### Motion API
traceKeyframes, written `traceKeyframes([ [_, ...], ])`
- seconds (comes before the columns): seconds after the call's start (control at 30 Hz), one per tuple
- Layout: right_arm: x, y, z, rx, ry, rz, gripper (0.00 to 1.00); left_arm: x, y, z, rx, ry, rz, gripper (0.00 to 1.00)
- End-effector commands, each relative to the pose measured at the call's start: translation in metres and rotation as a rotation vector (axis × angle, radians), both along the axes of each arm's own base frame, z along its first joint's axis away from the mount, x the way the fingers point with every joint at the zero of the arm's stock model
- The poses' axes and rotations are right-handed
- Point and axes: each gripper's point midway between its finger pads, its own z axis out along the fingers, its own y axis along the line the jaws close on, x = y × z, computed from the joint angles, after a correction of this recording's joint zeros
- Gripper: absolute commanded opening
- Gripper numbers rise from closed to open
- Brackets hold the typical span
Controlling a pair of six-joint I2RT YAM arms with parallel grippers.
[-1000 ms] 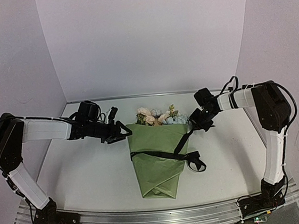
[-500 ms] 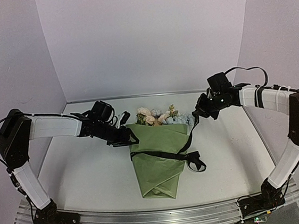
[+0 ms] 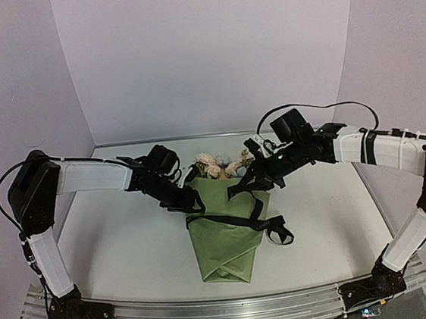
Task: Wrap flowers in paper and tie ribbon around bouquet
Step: Cross the ribbon over the folded bouquet.
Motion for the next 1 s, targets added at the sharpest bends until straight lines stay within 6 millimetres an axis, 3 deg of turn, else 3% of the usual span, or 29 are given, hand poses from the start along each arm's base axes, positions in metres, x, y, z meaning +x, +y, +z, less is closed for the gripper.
traceKeyframes([
  [0.0, -0.032, 0.025, 0.039, 0.102, -0.045, 0.161, 0.0, -0.005, -0.011, 0.004, 0.01, -0.021, -0.07, 0.51],
  [0.2, -0.054, 0.04, 0.032, 0.108, -0.023, 0.243, 0.0, -0.009, -0.014, -0.004, 0.038, -0.012, -0.096, 0.51],
  [0.33, -0.063, 0.049, 0.025, 0.103, 0.0, 0.278, 0.0, -0.009, -0.014, -0.011, 0.066, -0.008, -0.103, 0.45],
  [0.73, -0.063, 0.063, -0.02, 0.02, 0.054, 0.29, 0.0, -0.001, -0.014, -0.012, 0.096, -0.037, -0.089, 0.09],
  [0.97, -0.06, 0.068, -0.053, -0.048, 0.103, 0.267, 0.0, 0.002, -0.019, 0.002, 0.061, -0.061, -0.087, 0.0],
])
